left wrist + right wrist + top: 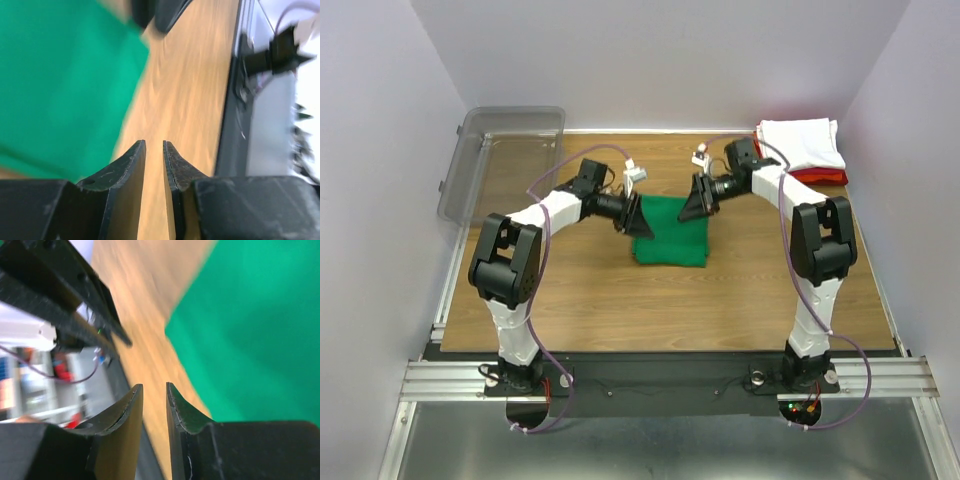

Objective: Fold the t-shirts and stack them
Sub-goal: Fold the tshirt

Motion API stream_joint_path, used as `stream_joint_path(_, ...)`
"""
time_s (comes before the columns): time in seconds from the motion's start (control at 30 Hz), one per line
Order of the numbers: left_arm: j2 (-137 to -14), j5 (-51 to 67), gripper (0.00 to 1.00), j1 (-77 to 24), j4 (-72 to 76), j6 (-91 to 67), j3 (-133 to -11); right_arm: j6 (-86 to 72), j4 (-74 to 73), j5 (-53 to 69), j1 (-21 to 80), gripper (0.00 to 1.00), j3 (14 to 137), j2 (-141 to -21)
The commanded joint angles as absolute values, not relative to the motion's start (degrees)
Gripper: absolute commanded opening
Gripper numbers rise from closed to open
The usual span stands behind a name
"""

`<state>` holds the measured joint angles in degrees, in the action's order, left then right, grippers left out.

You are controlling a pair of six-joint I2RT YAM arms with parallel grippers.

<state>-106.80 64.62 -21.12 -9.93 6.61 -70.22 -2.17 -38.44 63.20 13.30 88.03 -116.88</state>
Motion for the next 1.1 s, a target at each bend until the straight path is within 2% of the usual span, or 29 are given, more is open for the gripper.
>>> stream_joint_path(0.0, -108.9, 62.5, 0.33, -20.3, 1.3, -1.4, -79.3, -3.0, -37.7, 59.1, 13.1, 0.31, 98.8, -120.0)
stream_joint_path(0.17, -118.9, 59.6, 0.35, -18.3, 14.5, -17.2, -86.7, -3.5, -34.9, 56.1, 11.9, 0.31, 108.4, -131.0)
stream_joint_path(0.27, -126.4, 57.1, 0.35, -17.1, 20.9, -21.1, -90.3, -3.0, -34.7, 54.9, 9.9, 0.31, 112.8, -138.7)
stream_joint_path(0.4, -134.1, 55.8, 0.35, -15.5, 21.3, -24.3, -94.1, -1.9, -34.6, 53.1, 8.9, 0.31, 116.9, -143.8)
stream_joint_path(0.53, -136.5, 54.1, 0.34, -15.1, 18.2, -23.0, -96.1, -0.5, -34.5, 51.0, 8.7, 0.31, 120.0, -146.6)
stream_joint_path(0.67, -132.6, 51.7, 0.35, -14.1, 14.2, -18.4, -96.7, -2.1, -34.6, 51.5, 8.7, 0.35, 124.2, -144.2)
stream_joint_path(0.8, -121.7, 45.8, 0.41, -12.8, 9.9, -9.5, -95.6, -4.0, -34.8, 49.1, 8.7, 0.46, 126.4, -137.0)
stream_joint_path(0.83, -119.4, 44.7, 0.43, -13.2, 7.7, -7.1, -95.2, -4.1, -34.8, 48.7, 8.7, 0.52, 124.0, -134.7)
stream_joint_path(0.87, -115.0, 42.9, 0.45, -13.6, 6.8, -1.9, -94.5, -4.3, -34.7, 48.3, 8.7, 0.53, 122.5, -130.6)
stream_joint_path(0.9, -113.0, 41.6, 0.51, -14.1, 5.5, 0.3, -93.1, -4.6, -34.7, 47.1, 8.7, 0.53, 120.5, -128.3)
stream_joint_path(1.07, -100.9, 32.2, 0.56, -23.7, -2.6, 19.4, -86.4, -6.6, -34.7, 43.2, 8.3, 0.55, 106.0, -117.9)
